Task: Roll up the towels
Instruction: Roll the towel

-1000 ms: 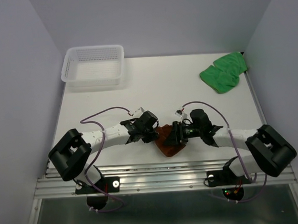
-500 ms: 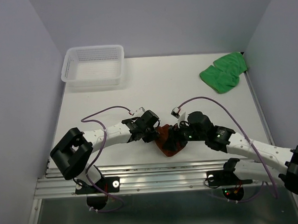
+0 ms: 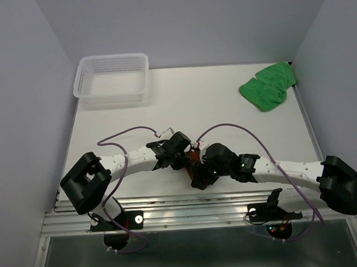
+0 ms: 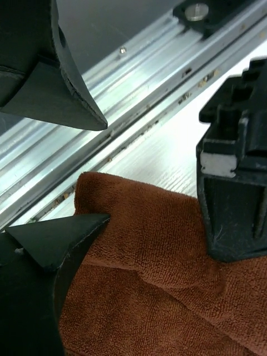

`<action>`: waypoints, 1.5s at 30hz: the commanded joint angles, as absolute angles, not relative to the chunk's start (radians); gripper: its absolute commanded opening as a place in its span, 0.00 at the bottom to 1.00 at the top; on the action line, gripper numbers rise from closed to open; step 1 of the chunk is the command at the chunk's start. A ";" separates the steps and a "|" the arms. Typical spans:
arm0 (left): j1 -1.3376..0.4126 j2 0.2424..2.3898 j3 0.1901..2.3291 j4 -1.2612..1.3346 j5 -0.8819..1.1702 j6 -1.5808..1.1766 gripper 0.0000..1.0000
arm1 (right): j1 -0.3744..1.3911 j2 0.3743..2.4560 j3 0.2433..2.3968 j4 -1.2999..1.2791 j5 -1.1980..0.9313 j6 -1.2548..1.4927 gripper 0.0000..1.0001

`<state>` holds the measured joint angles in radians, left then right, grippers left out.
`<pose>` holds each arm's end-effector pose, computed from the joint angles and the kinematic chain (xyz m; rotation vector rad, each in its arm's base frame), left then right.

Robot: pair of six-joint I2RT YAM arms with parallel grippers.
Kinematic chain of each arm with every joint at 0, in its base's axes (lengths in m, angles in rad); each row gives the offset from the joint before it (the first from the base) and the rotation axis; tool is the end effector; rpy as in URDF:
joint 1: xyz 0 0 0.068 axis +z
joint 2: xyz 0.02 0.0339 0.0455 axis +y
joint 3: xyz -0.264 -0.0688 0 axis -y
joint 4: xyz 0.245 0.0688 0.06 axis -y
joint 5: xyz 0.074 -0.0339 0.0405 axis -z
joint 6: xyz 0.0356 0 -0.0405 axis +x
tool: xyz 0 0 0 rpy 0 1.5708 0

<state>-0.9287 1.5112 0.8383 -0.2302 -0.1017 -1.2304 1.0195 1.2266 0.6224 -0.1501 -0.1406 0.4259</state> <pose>0.1832 -0.2389 0.1853 -0.4432 2.6053 -0.7446 0.1247 0.2124 0.1974 -0.7998 2.3562 0.8429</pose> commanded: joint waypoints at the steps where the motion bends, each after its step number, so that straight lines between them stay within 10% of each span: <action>1: -0.934 1.493 0.850 -0.268 -0.130 -1.233 0.14 | 1.063 1.279 0.640 -0.207 0.026 0.426 0.66; 9: -0.933 1.482 0.839 -0.284 -0.143 -1.250 0.22 | 1.221 1.491 0.748 -0.370 0.363 0.537 0.59; 22: -0.933 1.416 0.810 -0.313 -0.170 -1.267 0.48 | 1.281 1.611 0.802 -0.511 0.572 0.781 0.01; 31: -0.930 1.270 0.773 -0.377 -0.253 -1.305 0.71 | 1.261 1.310 0.681 -0.140 0.226 0.597 0.01; 45: -0.930 1.287 0.779 -0.371 -0.223 -1.290 0.73 | 0.918 1.171 0.442 0.213 -0.283 0.764 0.01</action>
<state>-0.9283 1.2716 0.7795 -0.3649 -0.2165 -1.2922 0.9955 1.2190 0.4622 0.0864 -0.1223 0.7174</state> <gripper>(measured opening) 0.727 0.047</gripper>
